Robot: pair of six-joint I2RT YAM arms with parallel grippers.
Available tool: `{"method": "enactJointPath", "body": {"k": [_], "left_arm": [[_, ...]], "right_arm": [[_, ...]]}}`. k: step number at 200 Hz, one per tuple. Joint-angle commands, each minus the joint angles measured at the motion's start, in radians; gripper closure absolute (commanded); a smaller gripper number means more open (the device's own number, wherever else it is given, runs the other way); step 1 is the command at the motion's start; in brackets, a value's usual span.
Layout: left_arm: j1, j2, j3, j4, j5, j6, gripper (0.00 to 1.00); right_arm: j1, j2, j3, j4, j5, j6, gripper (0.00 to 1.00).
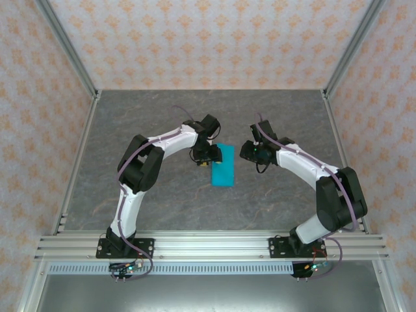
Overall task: Fold a paper plane with a square sheet of paper (fold left side to right side)
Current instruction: First fold in half a square sheet of paper at the center of the table.
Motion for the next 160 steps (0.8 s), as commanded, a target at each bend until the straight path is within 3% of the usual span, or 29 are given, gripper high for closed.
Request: {"method": "enactJointPath", "body": {"k": [1,160], "left_arm": [[-0.032,0.101,-0.028,-0.017,-0.01,0.002,0.48],[-0.031,0.124,-0.04,0.002,-0.012,-0.06,0.48]], "right_arm": [[0.004,-0.015,-0.022,0.014,-0.008,0.015,0.61],[0.003,-0.013,-0.038,0.027,-0.016,0.021,0.6]]}}
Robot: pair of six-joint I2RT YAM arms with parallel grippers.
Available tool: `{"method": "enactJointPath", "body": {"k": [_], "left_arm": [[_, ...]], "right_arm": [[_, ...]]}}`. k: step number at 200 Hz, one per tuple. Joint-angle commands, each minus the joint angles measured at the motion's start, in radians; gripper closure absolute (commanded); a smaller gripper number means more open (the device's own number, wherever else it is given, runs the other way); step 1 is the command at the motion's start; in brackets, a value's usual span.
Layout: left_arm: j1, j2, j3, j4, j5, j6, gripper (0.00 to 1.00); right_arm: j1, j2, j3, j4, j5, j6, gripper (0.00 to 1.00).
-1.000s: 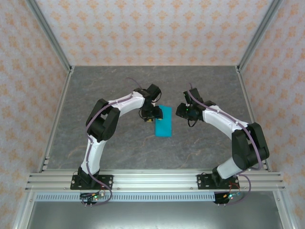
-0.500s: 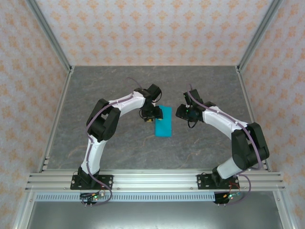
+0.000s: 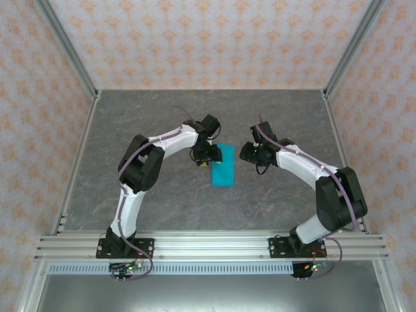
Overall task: Fold a paper plane with a square sheet of paper (fold left side to right side)
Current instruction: First fold in half a square sheet of paper at the center of the table.
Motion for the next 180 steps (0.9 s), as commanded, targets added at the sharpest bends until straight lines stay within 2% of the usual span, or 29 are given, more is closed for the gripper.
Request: {"method": "enactJointPath", "body": {"k": [1,180], "left_arm": [[-0.03,0.116,-0.047,0.009,-0.008,-0.036,0.48],[-0.037,0.141,-0.047,0.0,0.005,-0.027,0.48]], "right_arm": [[0.002,-0.014,-0.021,0.019,-0.003,0.012,0.6],[0.007,-0.019,-0.034,0.031,-0.02,0.011,0.6]]}}
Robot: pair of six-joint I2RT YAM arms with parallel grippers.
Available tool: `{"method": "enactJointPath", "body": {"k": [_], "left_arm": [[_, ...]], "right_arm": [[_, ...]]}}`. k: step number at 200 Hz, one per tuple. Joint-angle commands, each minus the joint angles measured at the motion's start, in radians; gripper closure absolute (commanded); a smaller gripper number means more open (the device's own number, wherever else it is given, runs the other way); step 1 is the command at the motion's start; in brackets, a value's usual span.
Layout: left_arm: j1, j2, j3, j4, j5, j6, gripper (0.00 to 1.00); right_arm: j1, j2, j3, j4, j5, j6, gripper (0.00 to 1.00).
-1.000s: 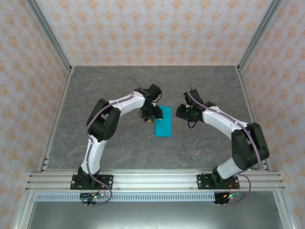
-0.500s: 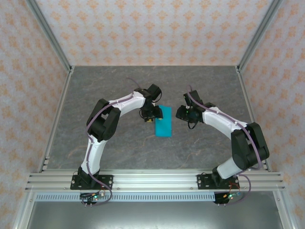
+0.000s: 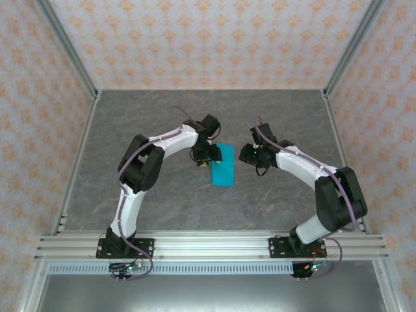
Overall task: Fold a paper plane with a square sheet of paper (fold left side to right side)
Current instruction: First fold in half a square sheet of paper at the center of the table, then hold the square sheet of paper at the center of the table.
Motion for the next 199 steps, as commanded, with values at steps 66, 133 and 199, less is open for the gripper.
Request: {"method": "enactJointPath", "body": {"k": [66,133,199], "left_arm": [[-0.049,0.158,-0.026,-0.025,-0.006,0.007,0.46],[-0.056,0.175,-0.007,-0.042,-0.017,0.004,0.44],[-0.056,0.179,-0.001,-0.046,-0.02,0.003,0.44]], "right_arm": [[0.009,-0.016,-0.007,0.011,0.004,0.012,0.6],[0.012,-0.012,-0.007,0.011,0.005,0.01,0.6],[0.02,0.026,-0.007,0.03,-0.06,0.02,0.62]]}}
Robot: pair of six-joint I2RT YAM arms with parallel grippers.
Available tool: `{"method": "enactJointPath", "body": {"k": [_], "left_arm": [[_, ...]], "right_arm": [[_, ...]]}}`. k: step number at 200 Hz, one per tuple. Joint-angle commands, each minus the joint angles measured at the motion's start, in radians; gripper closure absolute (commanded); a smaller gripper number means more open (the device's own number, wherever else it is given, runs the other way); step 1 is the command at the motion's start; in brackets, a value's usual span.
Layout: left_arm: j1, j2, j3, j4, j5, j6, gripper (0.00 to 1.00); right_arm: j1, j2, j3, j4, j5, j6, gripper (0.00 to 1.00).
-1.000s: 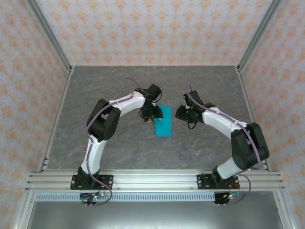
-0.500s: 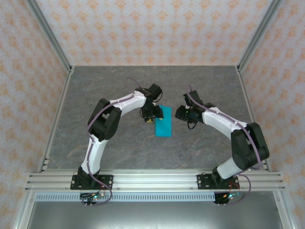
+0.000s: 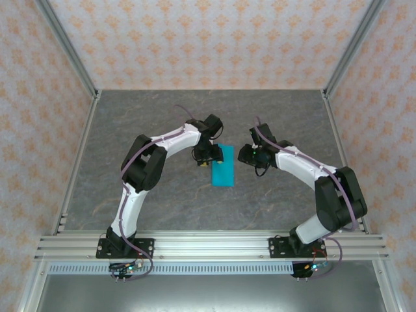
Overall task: Fold a paper plane with a square sheet of paper (fold left side to right side)
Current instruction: Hold the square sheet of paper at the center of the table.
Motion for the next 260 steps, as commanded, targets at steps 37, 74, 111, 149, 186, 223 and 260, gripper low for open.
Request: {"method": "enactJointPath", "body": {"k": [37,74,111,149,186,223,260], "left_arm": [[-0.044,0.15,-0.057,0.008,0.007,-0.002,0.44],[-0.044,0.153,-0.056,0.005,0.006,-0.003,0.44],[-0.044,0.156,-0.056,0.005,0.007,-0.011,0.43],[-0.044,0.162,-0.056,0.006,0.009,-0.022,0.42],[-0.044,0.168,-0.057,0.005,0.01,-0.027,0.42],[-0.044,0.168,-0.055,0.004,0.006,-0.03,0.41],[-0.043,0.169,-0.055,0.002,0.003,-0.033,0.41]], "right_arm": [[0.018,0.065,-0.013,0.062,-0.091,0.047,0.65],[0.022,0.078,-0.013,0.079,-0.094,0.064,0.66],[0.022,0.071,-0.02,0.098,-0.061,0.1,0.67],[0.023,0.012,-0.047,0.109,0.032,0.14,0.67],[0.022,0.019,-0.042,0.107,0.019,0.138,0.67],[0.023,0.044,-0.038,0.121,-0.03,0.127,0.67],[0.024,0.066,-0.034,0.123,-0.054,0.12,0.69]]}}
